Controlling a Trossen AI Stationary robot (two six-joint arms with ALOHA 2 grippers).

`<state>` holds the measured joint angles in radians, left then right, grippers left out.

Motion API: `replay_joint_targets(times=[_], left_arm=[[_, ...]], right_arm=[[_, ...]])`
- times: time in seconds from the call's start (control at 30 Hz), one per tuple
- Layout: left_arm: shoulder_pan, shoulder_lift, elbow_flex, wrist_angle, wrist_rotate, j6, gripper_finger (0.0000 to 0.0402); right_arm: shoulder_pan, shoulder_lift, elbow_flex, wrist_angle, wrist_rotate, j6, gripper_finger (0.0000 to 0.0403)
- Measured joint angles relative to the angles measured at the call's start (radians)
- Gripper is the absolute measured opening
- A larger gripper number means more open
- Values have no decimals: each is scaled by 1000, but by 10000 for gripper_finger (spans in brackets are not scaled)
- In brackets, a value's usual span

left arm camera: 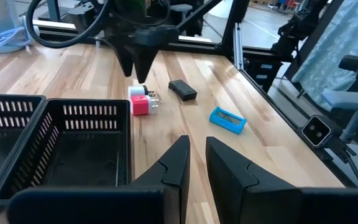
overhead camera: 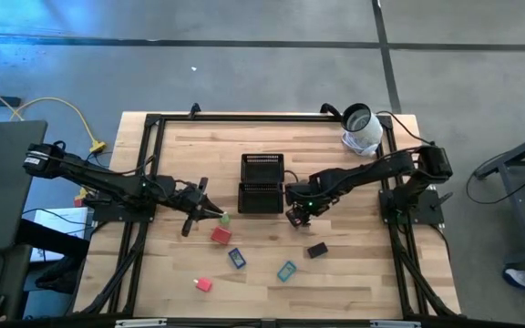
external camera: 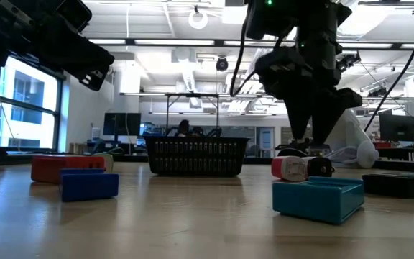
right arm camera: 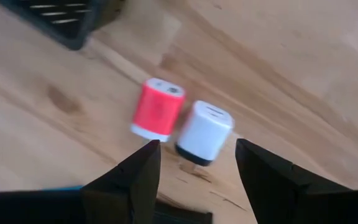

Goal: Pick & Place Office items
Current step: Put the white charger adapter into the top black bin

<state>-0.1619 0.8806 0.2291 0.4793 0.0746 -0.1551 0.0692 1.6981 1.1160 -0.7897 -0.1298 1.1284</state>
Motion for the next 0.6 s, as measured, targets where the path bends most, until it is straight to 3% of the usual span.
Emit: replay_joint_targets(times=[0.6], left_arm=[[0,0,0,0,0,15,50]], right_arm=[[0,30,-1,-15,5,16,197]])
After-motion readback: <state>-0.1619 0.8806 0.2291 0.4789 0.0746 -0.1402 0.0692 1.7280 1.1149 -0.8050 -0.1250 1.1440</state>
